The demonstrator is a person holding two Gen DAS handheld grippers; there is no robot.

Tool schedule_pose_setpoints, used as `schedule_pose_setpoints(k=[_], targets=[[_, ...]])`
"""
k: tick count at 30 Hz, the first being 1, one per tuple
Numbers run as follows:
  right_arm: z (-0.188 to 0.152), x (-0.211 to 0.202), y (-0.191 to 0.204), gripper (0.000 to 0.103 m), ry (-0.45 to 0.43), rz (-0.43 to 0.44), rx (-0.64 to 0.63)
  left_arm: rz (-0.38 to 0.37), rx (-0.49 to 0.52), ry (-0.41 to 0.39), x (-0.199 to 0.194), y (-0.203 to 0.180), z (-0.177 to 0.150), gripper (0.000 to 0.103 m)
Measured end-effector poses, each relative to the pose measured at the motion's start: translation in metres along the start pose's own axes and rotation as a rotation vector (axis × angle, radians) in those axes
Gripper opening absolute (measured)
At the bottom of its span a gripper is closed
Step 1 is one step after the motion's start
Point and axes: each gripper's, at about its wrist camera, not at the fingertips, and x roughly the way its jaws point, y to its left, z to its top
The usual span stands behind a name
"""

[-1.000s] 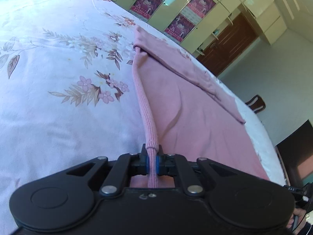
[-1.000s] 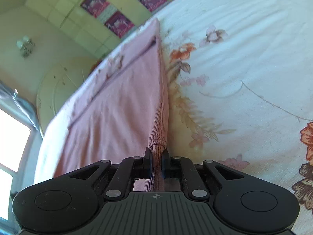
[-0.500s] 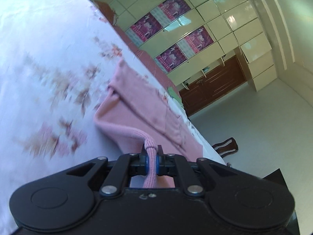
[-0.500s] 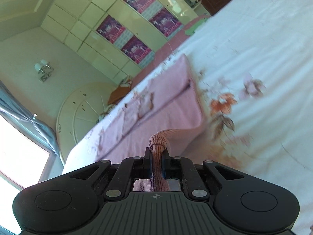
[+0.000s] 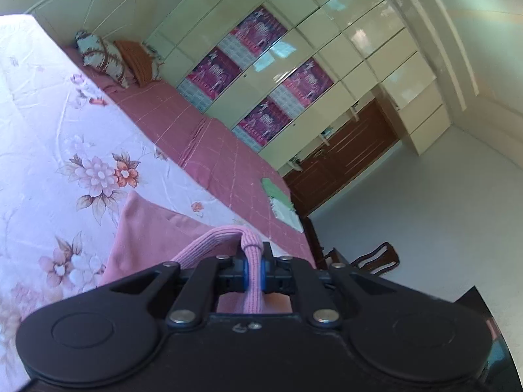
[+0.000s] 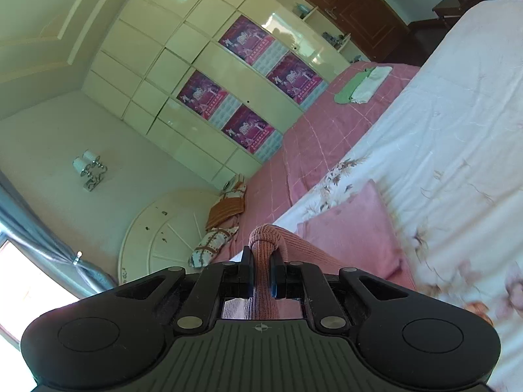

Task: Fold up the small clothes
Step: 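Lift the hem with both grippers and carry it over toward the collar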

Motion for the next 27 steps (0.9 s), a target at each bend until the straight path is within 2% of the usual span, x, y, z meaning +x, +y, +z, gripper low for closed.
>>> schedule_pose_setpoints(k=[8,13,14,16,17,18,20,21,22,24,26,27], targets=[[0.037,0.125,-0.064,0.008,0.071,-0.07,0.105,0.104,-0.036,0.108,0.113,0.046,0.019,0.005],[0.05,0.18,-0.102,0.008,0.098,-0.095,0.167,0.122,-0.028,0.154,0.171,0.062,0.028,0.006],[0.054,0.191,-0.111,0.008,0.106,-0.098,0.178,0.117,-0.022,0.158,0.18,0.064,0.029,0.009],[0.058,0.208,-0.121,0.008,0.106,-0.098,0.173,0.132,-0.021,0.116,0.189,0.067,0.032,0.029],[0.06,0.215,-0.123,0.015,0.107,-0.106,0.159,0.126,-0.032,0.094,0.19,0.069,0.034,0.049],[0.062,0.22,-0.126,0.027,0.103,-0.124,0.147,0.118,-0.037,0.058,0.187,0.07,0.036,0.064],[0.064,0.221,-0.126,0.042,0.069,-0.146,0.098,0.132,0.003,0.005,0.179,0.07,0.041,0.075],[0.064,0.216,-0.124,0.059,0.026,-0.178,0.063,0.138,0.023,0.004,0.177,0.071,0.044,0.074],[0.066,0.211,-0.125,0.068,-0.007,-0.194,0.047,0.142,0.056,0.018,0.176,0.071,0.047,0.073],[0.067,0.202,-0.123,0.071,-0.018,-0.205,0.002,0.145,0.149,0.072,0.177,0.068,0.047,0.067],[0.064,0.199,-0.114,0.071,0.018,-0.215,-0.117,0.175,0.254,0.138,0.184,0.063,0.042,0.061],[0.061,0.2,-0.11,0.068,0.042,-0.212,-0.161,0.187,0.294,0.163,0.188,0.062,0.039,0.058]])
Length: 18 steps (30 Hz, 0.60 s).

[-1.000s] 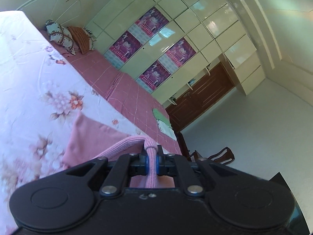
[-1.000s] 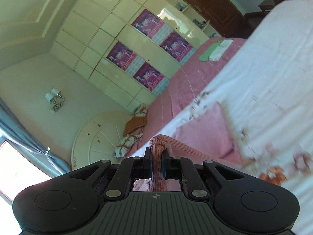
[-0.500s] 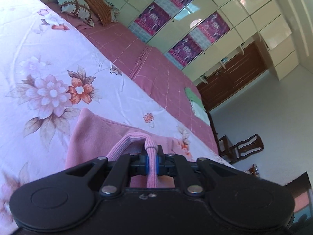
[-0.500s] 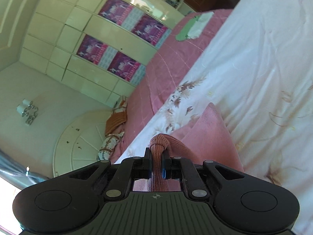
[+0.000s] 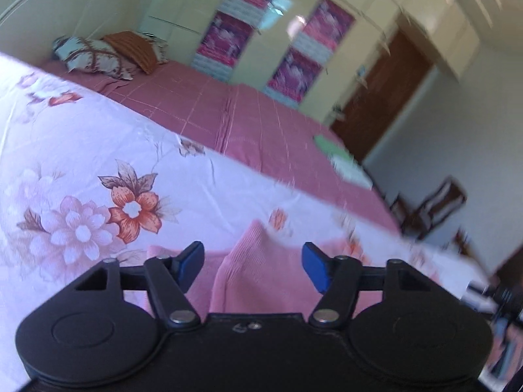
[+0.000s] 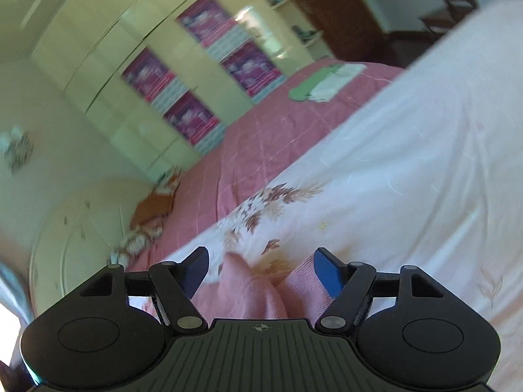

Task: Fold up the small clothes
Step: 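Lift the hem with both grippers and carry it over toward the collar, then lower the hem onto the collar and open both grippers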

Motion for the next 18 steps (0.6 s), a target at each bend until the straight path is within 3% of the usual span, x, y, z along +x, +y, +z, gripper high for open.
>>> schedule_pose_setpoints(k=[2,6,9,10,11,12,13,14,18], targets=[[-0.007,0.005,0.014,0.058,0.039,-0.017,-0.121,0.021,0.075,0.037,0.01,-0.008,-0.003,0.057],[-0.027,0.031,0.035,0.047,0.097,-0.06,-0.26,0.072,0.165,0.077,0.033,-0.017,-0.009,0.056],[-0.04,0.051,0.039,0.047,0.129,-0.101,-0.316,0.133,0.21,0.103,0.045,-0.022,-0.02,0.036],[-0.042,0.058,0.04,0.047,0.138,-0.111,-0.338,0.141,0.224,0.093,0.044,-0.024,-0.024,0.029],[-0.047,0.062,0.042,0.047,0.149,-0.128,-0.369,0.146,0.238,0.079,0.042,-0.026,-0.028,0.009],[-0.053,0.065,0.045,0.044,0.156,-0.149,-0.411,0.156,0.242,0.049,0.038,-0.026,-0.03,0.004],[-0.058,0.066,0.048,0.02,0.158,-0.158,-0.452,0.15,0.229,0.009,0.029,-0.026,-0.032,0.004],[-0.061,0.066,0.05,0.008,0.152,-0.163,-0.47,0.135,0.21,-0.041,0.017,-0.027,-0.034,0.004],[-0.064,0.036,0.057,0.008,0.031,-0.137,-0.485,0.117,0.176,-0.151,-0.018,-0.02,-0.041,0.004]])
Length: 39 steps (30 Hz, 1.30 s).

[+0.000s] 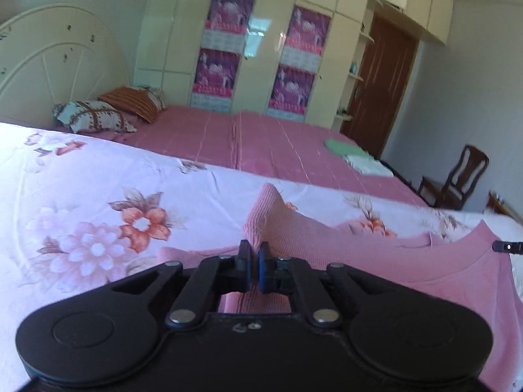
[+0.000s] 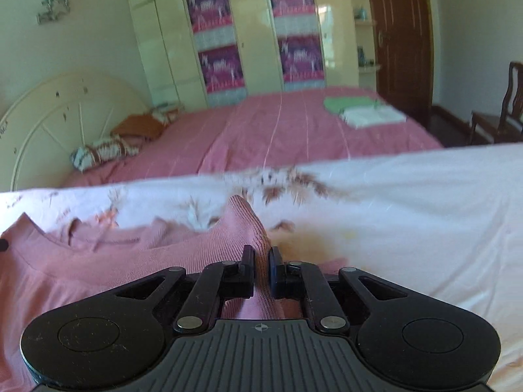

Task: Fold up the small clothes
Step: 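Lower the hem onto the collar and open both grippers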

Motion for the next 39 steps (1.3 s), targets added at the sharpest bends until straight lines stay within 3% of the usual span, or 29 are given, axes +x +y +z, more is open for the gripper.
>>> schedule_pose_setpoints(k=[1,3,4,6,7,8,9,11,16,20,22,23,25,26,27,29,32,35,37,39], targets=[[-0.001,-0.004,0.0,0.008,-0.019,0.004,0.005,0.01,-0.002,0.009,0.002,0.002,-0.001,0.004],[-0.003,0.003,0.0,0.008,-0.013,-0.005,-0.003,0.05,-0.006,0.103,0.026,0.002,-0.001,0.004],[-0.004,0.015,0.0,0.008,0.026,-0.021,-0.004,0.056,-0.009,0.17,0.039,0.002,-0.003,0.004],[-0.01,0.036,0.0,0.008,0.1,-0.057,0.005,0.087,0.051,0.174,0.041,-0.006,-0.004,0.012],[-0.007,0.034,0.001,0.008,0.093,-0.057,0.023,0.089,0.056,0.179,0.036,-0.008,-0.002,0.022],[-0.002,0.03,-0.001,0.014,0.108,-0.052,0.058,0.069,0.046,0.162,0.025,-0.006,-0.001,0.052],[0.002,0.02,-0.004,0.034,0.102,-0.046,0.081,0.055,0.038,0.121,0.009,-0.003,-0.001,0.075],[0.005,-0.018,-0.011,0.054,0.017,-0.031,0.093,0.031,0.024,0.075,-0.025,0.005,-0.008,0.071],[-0.023,-0.096,-0.032,0.054,0.069,0.057,0.116,-0.019,-0.032,0.131,-0.085,0.024,-0.05,0.07],[-0.059,-0.133,-0.033,0.043,0.13,0.1,0.149,-0.021,-0.049,0.196,-0.091,0.02,-0.068,0.068],[-0.071,-0.137,-0.026,0.04,0.161,0.11,0.145,-0.015,-0.045,0.233,-0.087,0.018,-0.075,0.054],[-0.076,-0.136,-0.023,0.039,0.172,0.106,0.138,-0.011,-0.034,0.232,-0.086,0.016,-0.076,0.053],[-0.084,-0.133,-0.019,0.037,0.188,0.112,0.137,0.019,0.005,0.228,-0.085,0.011,-0.078,0.038],[-0.086,-0.131,-0.015,0.018,0.197,0.108,0.121,0.009,-0.013,0.225,-0.086,0.012,-0.078,0.018],[-0.088,-0.127,-0.011,0.003,0.216,0.094,0.096,-0.008,-0.034,0.22,-0.088,0.013,-0.077,0.016],[-0.091,-0.128,-0.005,0.003,0.22,0.069,0.064,-0.016,-0.041,0.182,-0.099,0.009,-0.074,0.015],[-0.089,-0.143,-0.005,0.002,0.184,0.044,0.063,-0.011,-0.053,0.133,-0.117,0.012,-0.073,0.014],[-0.096,-0.145,-0.016,0.002,0.209,0.016,0.067,0.003,-0.04,0.19,-0.11,0.018,-0.086,0.015],[-0.1,-0.136,-0.016,0.003,0.237,0.017,0.064,0.013,-0.039,0.21,-0.109,0.022,-0.09,0.028],[-0.094,-0.137,-0.017,0.005,0.228,0.01,0.081,0.095,-0.053,0.179,-0.119,0.027,-0.085,0.063]])
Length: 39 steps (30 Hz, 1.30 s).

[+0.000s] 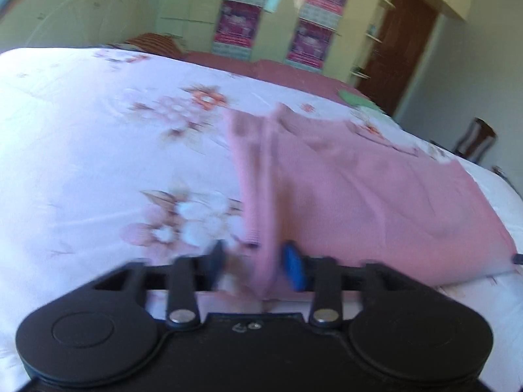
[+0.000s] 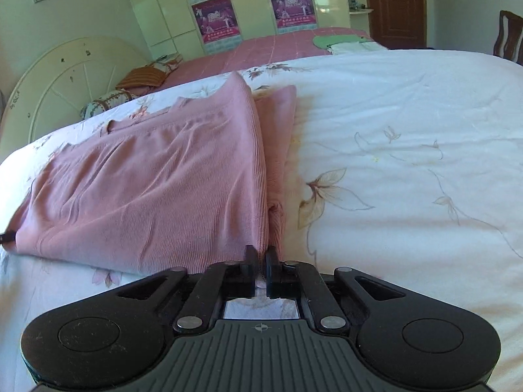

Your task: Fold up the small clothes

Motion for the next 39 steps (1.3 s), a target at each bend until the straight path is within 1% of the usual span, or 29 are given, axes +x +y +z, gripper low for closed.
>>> schedule_pose_setpoints(k=[1,2,3,4,6,7,9,11,12,14,15,16,17,18,19,21,22,24,25,27,28,29,31,33,34,36,37,38,39], targets=[[0.003,-0.005,-0.001,0.012,-0.023,-0.025,0.017,0.036,0.003,-0.035,-0.008,0.0,0.002,0.062],[0.004,-0.014,0.002,0.037,-0.068,-0.071,0.011,0.019,0.021,-0.057,-0.015,-0.005,0.008,0.062],[0.005,-0.023,0.007,0.041,-0.122,-0.092,-0.02,-0.008,0.039,-0.068,-0.017,-0.014,0.012,0.062],[0.009,-0.028,0.016,0.041,-0.151,-0.084,-0.052,-0.031,0.067,-0.076,-0.015,-0.027,0.016,0.062],[0.017,-0.022,0.039,0.041,-0.165,-0.039,-0.085,-0.113,0.131,-0.084,-0.001,-0.069,0.025,0.063],[0.021,-0.013,0.057,0.041,-0.172,-0.008,-0.114,-0.144,0.14,-0.086,0.007,-0.086,0.027,0.064],[0.025,0.011,0.09,0.041,-0.159,0.011,-0.167,-0.216,0.148,-0.065,0.032,-0.123,0.031,0.065],[0.026,0.039,0.119,0.041,-0.123,0.064,-0.197,-0.238,0.151,-0.027,0.054,-0.146,0.026,0.065],[0.025,0.049,0.128,0.041,-0.105,0.065,-0.212,-0.242,0.157,-0.006,0.062,-0.151,0.022,0.065],[0.019,0.066,0.135,0.041,-0.072,0.055,-0.255,-0.2,0.183,0.033,0.071,-0.146,0.011,0.065],[0.015,0.07,0.131,0.041,-0.061,0.027,-0.271,-0.197,0.185,0.025,0.069,-0.135,0.006,0.065],[0.012,0.069,0.118,0.041,-0.072,-0.027,-0.262,-0.199,0.189,0.006,0.063,-0.122,0.001,0.065],[0.012,0.064,0.1,0.041,-0.085,-0.068,-0.227,-0.176,0.2,-0.009,0.055,-0.109,-0.003,0.064],[0.012,0.059,0.082,0.041,-0.085,-0.109,-0.189,-0.172,0.213,-0.021,0.049,-0.101,-0.005,0.068],[0.013,0.055,0.066,0.041,-0.084,-0.115,-0.165,-0.131,0.208,-0.013,0.047,-0.096,-0.004,0.066],[0.015,0.048,0.047,0.041,-0.069,-0.064,-0.154,-0.139,0.17,-0.034,0.043,-0.087,0.004,0.066],[0.02,0.046,0.049,0.041,-0.072,-0.059,-0.152,-0.132,0.152,-0.052,0.043,-0.086,0.009,0.066],[0.029,0.042,0.059,0.041,-0.127,-0.045,-0.146,-0.121,0.157,-0.068,0.049,-0.093,0.026,0.066],[0.034,0.043,0.064,0.041,-0.147,-0.034,-0.136,-0.105,0.153,-0.065,0.055,-0.097,0.035,0.066],[0.045,0.055,0.075,0.041,-0.152,-0.027,-0.12,-0.095,0.145,-0.01,0.074,-0.099,0.046,0.066],[0.049,0.063,0.079,0.041,-0.139,-0.022,-0.121,-0.041,0.164,0.032,0.085,-0.097,0.046,0.066],[0.051,0.071,0.08,0.041,-0.122,-0.037,-0.143,0.018,0.189,0.046,0.089,-0.093,0.044,0.066],[0.051,0.089,0.07,0.041,-0.071,-0.158,-0.175,0.029,0.177,-0.003,0.073,-0.082,0.043,0.065],[0.054,0.082,0.056,0.041,-0.078,-0.1,-0.129,0.034,0.153,-0.09,0.05,-0.069,0.041,0.066],[0.054,0.075,0.055,0.041,-0.093,-0.104,-0.137,0.048,0.151,-0.098,0.046,-0.064,0.041,0.066],[0.054,0.066,0.055,0.041,-0.133,-0.1,-0.14,0.104,0.154,-0.061,0.055,-0.058,0.046,0.063],[0.056,0.065,0.053,0.041,-0.134,-0.079,-0.11,0.093,0.153,-0.025,0.064,-0.056,0.047,0.063],[0.056,0.066,0.053,0.041,-0.131,-0.067,-0.089,0.072,0.163,0.027,0.074,-0.055,0.047,0.059],[0.056,0.07,0.053,0.041,-0.123,-0.069,-0.086,0.077,0.189,0.026,0.077,-0.057,0.044,0.055]])
